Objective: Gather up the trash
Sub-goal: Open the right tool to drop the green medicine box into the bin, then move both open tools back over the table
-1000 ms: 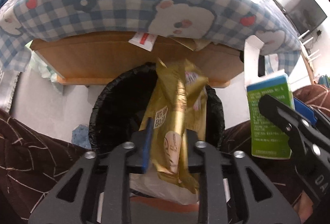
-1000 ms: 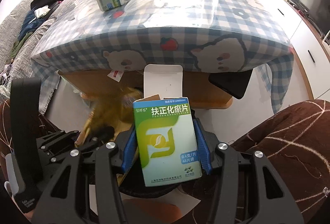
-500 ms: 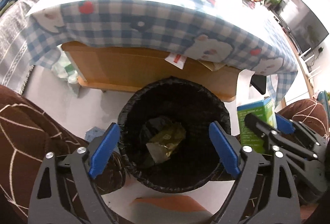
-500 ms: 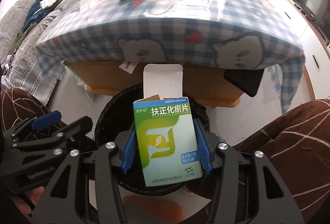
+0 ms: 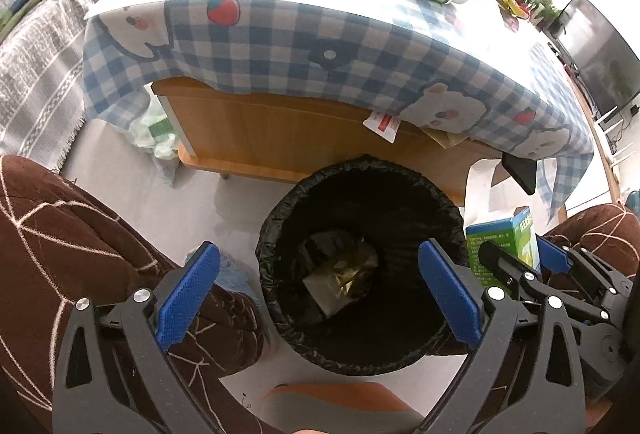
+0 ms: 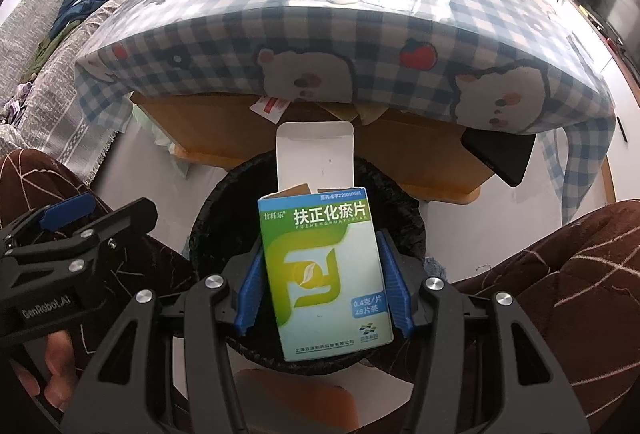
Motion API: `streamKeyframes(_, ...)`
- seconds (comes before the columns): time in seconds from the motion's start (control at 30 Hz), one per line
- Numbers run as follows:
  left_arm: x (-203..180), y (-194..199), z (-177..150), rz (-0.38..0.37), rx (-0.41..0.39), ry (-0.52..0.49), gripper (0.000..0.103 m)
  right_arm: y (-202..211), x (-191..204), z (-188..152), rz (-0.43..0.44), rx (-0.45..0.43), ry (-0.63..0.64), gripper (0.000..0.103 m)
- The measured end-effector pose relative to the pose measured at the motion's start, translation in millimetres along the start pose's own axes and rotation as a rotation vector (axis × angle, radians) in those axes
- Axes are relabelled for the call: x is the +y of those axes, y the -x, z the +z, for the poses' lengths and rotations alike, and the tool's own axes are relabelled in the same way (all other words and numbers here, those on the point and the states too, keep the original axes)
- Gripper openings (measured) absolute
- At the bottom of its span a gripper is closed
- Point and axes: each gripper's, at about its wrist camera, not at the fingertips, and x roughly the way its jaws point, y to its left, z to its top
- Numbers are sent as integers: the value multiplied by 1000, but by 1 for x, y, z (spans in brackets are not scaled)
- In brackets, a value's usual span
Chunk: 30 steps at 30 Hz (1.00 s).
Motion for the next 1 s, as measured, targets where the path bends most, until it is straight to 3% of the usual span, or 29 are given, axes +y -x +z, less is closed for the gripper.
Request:
streamKeyframes(0.1, -1, -2, 0, 5, 0, -1, 97, -1, 0, 0, 10, 2, -2, 52)
streamKeyframes(0.33, -3, -3, 0, 16, -1, -6, 97, 0, -7, 2, -8, -5, -32, 69)
streamKeyframes(0.63, -6, 8, 3, 0, -12, -24, 97, 20, -23, 8, -25, -79, -81, 89)
streamKeyframes(1.0, -21, 42, 27, -13, -79, -55, 97, 59, -39, 30, -23, -175, -94, 96)
